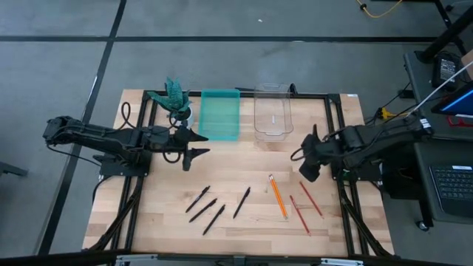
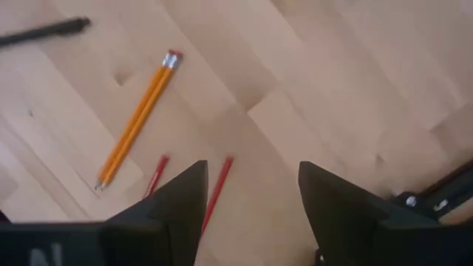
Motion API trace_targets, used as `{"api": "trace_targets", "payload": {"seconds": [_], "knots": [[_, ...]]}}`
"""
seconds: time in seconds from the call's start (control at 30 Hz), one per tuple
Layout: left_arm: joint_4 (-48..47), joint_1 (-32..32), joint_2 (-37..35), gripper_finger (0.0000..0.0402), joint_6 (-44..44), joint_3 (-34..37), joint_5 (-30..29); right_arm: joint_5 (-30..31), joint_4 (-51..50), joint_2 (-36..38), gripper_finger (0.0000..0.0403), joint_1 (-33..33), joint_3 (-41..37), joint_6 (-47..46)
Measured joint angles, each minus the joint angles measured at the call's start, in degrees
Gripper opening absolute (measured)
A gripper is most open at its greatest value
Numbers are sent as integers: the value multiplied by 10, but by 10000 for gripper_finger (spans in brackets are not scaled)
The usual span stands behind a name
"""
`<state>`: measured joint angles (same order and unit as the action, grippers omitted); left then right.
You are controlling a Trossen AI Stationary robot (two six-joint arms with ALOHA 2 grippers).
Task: Sort pens & pencils
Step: Put the red pencil into the transparent bin
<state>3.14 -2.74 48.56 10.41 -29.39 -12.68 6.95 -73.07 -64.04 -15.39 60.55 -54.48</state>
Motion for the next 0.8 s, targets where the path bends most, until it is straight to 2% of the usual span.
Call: {"api": "trace_targets", "payload": {"seconds": [0.33, 0.53, 0.8], "knots": [[3, 0, 0, 198, 0, 0, -1, -11, -5, -43, 213, -92, -2, -76], [3, 0, 0, 198, 0, 0, -1, -28, 8, -32, 213, -147, -60, -173], [3, 0, 0, 198, 0, 0, -2, -41, 150, -19, 213, -183, -155, -233]]}}
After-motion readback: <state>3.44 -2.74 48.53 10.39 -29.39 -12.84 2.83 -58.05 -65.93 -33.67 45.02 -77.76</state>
